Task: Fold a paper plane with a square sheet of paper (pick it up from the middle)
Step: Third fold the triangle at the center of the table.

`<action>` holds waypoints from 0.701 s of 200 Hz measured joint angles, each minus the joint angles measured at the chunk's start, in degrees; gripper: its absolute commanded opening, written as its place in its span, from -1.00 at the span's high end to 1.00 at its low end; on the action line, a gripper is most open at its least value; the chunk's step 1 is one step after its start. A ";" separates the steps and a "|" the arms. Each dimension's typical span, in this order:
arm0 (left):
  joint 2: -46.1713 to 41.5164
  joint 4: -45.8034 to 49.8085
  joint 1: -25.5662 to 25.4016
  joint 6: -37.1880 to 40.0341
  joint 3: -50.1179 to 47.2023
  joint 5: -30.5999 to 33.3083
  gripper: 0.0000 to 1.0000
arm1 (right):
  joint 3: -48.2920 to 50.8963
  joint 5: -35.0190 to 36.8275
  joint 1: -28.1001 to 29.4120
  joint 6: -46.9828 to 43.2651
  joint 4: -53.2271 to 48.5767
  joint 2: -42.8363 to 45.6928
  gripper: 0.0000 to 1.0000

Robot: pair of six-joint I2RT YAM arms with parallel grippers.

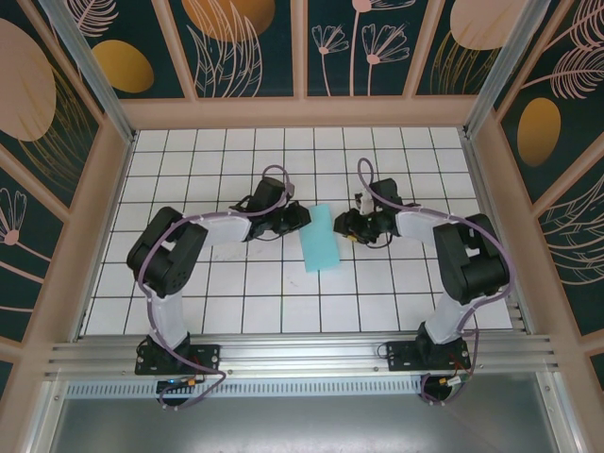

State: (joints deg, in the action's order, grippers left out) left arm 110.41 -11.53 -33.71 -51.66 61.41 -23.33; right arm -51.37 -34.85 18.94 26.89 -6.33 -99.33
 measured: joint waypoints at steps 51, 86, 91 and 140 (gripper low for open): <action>3.28 1.75 -0.02 0.74 2.75 0.00 0.77 | -3.02 -5.84 0.00 -2.01 1.81 -5.35 0.19; 4.61 2.64 -0.02 2.56 2.86 -0.13 0.80 | -4.00 -9.14 0.00 -2.82 2.08 -7.91 0.28; 4.74 2.73 -0.02 2.93 2.86 -0.20 0.80 | -4.11 -9.44 0.00 -2.84 2.14 -8.15 0.30; 5.27 2.82 -0.07 6.49 2.91 -0.72 0.77 | -4.50 -11.30 0.02 -3.21 3.02 -9.38 0.56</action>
State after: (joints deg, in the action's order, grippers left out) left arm 115.68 -8.71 -33.78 -45.17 64.31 -24.05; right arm -55.88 -46.15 18.96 23.68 -3.31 -108.71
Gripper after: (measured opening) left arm 0.106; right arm 0.262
